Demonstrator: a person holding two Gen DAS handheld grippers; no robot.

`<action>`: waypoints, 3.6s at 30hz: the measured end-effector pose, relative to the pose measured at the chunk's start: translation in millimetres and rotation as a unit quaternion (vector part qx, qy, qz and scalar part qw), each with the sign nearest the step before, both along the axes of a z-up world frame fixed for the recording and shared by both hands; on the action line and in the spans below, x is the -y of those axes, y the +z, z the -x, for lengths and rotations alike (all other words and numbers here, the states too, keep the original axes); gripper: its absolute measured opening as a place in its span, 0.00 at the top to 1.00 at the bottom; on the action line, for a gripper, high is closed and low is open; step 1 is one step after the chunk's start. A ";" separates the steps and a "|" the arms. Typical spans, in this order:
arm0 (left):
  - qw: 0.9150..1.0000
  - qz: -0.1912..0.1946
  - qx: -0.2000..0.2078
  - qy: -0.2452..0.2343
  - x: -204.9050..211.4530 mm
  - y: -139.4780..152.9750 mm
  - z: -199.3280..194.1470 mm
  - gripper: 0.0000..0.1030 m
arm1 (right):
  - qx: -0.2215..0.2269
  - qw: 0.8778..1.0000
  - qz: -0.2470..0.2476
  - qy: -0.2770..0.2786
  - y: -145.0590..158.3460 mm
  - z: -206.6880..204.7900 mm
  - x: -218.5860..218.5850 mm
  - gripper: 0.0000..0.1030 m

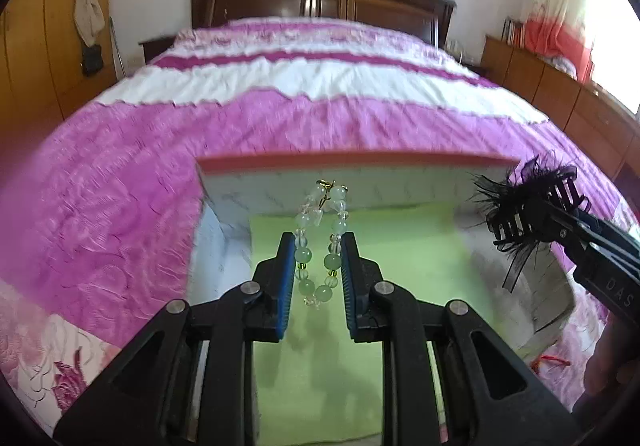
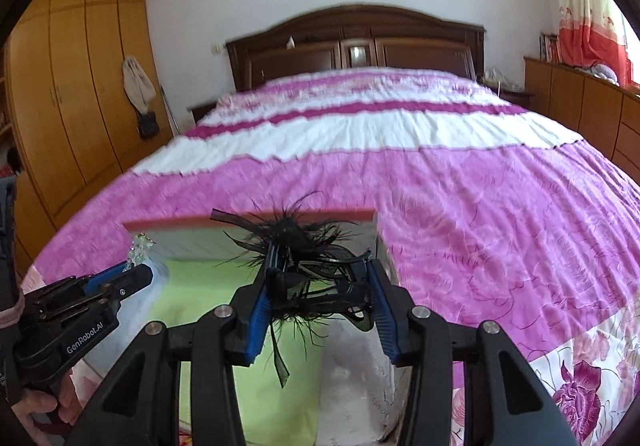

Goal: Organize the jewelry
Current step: 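Carry both items into the pink box and open both tools to release them, then grasp the dark pendant with the left tool while the right tool reaches the rainbow string bracelet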

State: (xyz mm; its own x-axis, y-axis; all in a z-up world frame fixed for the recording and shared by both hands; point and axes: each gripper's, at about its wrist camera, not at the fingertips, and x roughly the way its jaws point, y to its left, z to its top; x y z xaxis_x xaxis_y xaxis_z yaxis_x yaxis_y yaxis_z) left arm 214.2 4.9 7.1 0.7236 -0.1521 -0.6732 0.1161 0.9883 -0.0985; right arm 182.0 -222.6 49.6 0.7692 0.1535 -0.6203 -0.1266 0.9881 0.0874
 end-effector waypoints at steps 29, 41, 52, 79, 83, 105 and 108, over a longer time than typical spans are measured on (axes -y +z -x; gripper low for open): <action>0.995 0.033 -0.094 0.003 -2.9 -13.5 -10.1 0.69 | -0.078 0.997 -0.027 -0.007 -17.8 -18.5 9.0 0.37; 0.998 0.054 -0.011 0.008 -15.6 37.2 36.3 0.65 | 0.029 0.999 -0.040 0.023 36.6 46.7 1.6 0.32; 0.998 0.044 0.054 -0.003 -24.4 65.6 92.0 0.60 | 0.077 0.996 -0.051 0.022 62.1 113.8 3.9 0.29; 0.994 0.043 -0.094 -0.022 -11.3 -26.8 120.5 0.63 | -0.041 0.995 -0.077 -0.044 -13.5 148.9 67.5 0.29; 0.993 0.041 -0.111 -0.031 -5.8 -38.3 121.3 0.75 | -0.058 0.993 -0.091 -0.049 -24.1 146.3 72.9 0.29; 0.992 0.054 -0.111 -0.029 -10.7 -42.6 119.0 0.95 | -0.096 0.986 -0.126 -0.055 -47.7 139.9 84.0 0.29; 0.992 0.059 -0.108 -0.026 -14.9 -40.3 118.7 0.95 | -0.103 0.987 -0.116 -0.051 -49.0 133.8 78.9 0.30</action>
